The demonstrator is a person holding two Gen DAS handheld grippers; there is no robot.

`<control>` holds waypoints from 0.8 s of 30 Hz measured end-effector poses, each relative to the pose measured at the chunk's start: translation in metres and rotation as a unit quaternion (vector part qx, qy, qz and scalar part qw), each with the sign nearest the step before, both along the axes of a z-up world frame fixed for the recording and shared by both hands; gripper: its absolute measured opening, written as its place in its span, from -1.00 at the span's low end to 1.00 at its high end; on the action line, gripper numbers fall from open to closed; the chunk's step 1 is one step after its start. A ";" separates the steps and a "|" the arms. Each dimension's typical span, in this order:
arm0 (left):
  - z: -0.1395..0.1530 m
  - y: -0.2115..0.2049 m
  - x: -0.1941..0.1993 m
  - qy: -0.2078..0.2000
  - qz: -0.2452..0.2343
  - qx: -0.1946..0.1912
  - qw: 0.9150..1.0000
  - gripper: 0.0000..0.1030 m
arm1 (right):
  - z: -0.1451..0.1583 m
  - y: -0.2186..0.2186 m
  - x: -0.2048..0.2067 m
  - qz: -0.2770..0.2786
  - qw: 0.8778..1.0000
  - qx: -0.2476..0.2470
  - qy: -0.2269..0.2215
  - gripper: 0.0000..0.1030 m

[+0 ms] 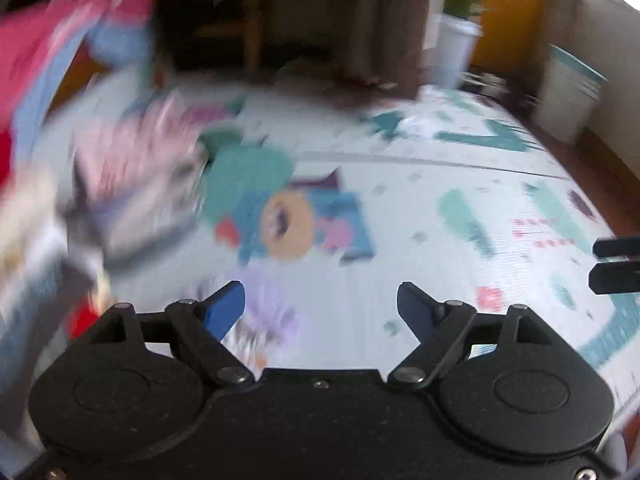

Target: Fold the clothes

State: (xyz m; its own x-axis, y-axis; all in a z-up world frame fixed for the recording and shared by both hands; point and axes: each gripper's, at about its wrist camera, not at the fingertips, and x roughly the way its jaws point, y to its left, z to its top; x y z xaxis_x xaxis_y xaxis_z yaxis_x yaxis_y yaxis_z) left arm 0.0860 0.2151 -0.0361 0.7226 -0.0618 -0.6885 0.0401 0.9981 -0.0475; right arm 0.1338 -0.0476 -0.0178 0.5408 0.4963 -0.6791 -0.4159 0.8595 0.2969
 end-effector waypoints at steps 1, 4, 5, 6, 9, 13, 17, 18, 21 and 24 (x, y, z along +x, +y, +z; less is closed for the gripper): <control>0.019 -0.009 0.002 -0.002 -0.013 0.012 1.000 0.75 | 0.019 -0.010 -0.006 -0.008 1.000 -0.006 -0.008 1.00; 0.077 -0.046 0.001 -0.023 -0.060 0.053 0.997 0.78 | 0.070 -0.038 -0.024 -0.038 0.999 -0.023 -0.024 1.00; 0.093 -0.060 -0.003 -0.028 -0.076 0.072 0.994 0.78 | 0.085 -0.048 -0.032 -0.042 0.998 -0.030 -0.033 1.00; 0.107 -0.072 -0.006 -0.029 -0.083 0.086 0.992 0.78 | 0.099 -0.057 -0.041 -0.046 0.997 -0.037 -0.042 1.00; 0.142 -0.101 -0.021 -0.035 -0.082 0.073 0.993 0.82 | 0.128 -0.082 -0.068 -0.062 0.995 -0.056 -0.062 1.00; 0.160 -0.137 -0.046 -0.019 -0.064 0.019 0.998 0.94 | 0.144 -0.111 -0.105 -0.081 0.990 -0.077 -0.081 1.00; 0.151 -0.170 -0.075 -0.025 -0.047 0.000 0.999 1.00 | 0.127 -0.136 -0.128 -0.120 0.988 -0.069 -0.071 1.00; 0.145 -0.180 -0.079 -0.019 -0.043 0.007 0.999 1.00 | 0.121 -0.141 -0.129 -0.135 0.987 -0.066 -0.053 1.00; 0.121 -0.197 -0.085 0.015 -0.033 0.015 0.999 0.99 | 0.106 -0.148 -0.129 -0.148 0.988 -0.044 -0.019 1.00; 0.099 -0.207 -0.087 0.040 -0.022 0.030 0.999 0.99 | 0.092 -0.147 -0.131 -0.164 0.984 -0.064 -0.012 1.00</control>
State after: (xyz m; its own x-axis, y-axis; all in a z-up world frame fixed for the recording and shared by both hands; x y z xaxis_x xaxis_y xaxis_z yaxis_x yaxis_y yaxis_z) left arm -0.0014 0.0080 0.0626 0.6630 -0.0490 -0.7470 0.0825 0.9966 0.0079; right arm 0.0033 -0.1946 0.0737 0.6743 0.2044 -0.7096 -0.1160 0.9783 0.1715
